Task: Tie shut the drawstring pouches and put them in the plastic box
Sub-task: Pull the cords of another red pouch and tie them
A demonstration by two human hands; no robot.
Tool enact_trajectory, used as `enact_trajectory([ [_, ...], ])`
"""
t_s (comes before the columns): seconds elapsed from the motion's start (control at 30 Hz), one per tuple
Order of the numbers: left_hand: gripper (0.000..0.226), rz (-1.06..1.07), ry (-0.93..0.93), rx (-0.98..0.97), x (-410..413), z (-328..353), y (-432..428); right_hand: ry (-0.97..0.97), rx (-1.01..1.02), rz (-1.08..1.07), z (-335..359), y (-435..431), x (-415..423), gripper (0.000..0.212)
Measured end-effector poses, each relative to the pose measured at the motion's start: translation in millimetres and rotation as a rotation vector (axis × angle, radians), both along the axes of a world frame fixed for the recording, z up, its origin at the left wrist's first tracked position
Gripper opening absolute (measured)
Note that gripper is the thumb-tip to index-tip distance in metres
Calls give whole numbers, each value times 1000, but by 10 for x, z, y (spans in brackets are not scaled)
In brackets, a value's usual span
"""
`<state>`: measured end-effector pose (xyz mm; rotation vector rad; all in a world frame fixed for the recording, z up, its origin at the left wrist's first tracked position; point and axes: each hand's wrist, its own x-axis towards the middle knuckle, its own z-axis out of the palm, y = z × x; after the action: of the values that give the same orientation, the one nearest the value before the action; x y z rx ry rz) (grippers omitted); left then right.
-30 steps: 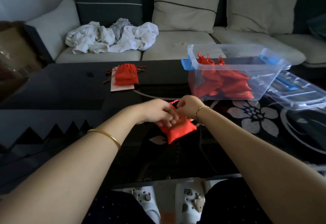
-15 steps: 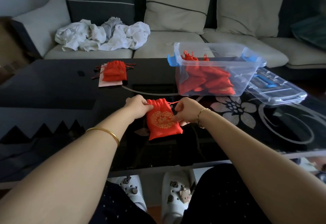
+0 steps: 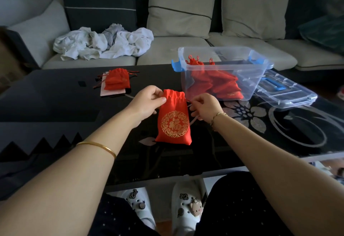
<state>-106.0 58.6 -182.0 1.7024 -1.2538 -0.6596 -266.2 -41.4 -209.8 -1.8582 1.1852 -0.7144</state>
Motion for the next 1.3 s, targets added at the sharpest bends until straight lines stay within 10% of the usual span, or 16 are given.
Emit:
enact_trajectory([
  [0.53,5,100,-248,-142,105,91,71,112,-196,-24,190,42,-83,26],
  [0.97,20,275,-684,-26,222,253,148,-685,436,-281,379,94,-64,27],
  [1.2,36,381,-637,-1,277,281,201,-513,241,-333,327,55,-66,29],
  [1.3,34,434,-273,57,321,296,166,-598,413,-366,340,56,-111,28],
])
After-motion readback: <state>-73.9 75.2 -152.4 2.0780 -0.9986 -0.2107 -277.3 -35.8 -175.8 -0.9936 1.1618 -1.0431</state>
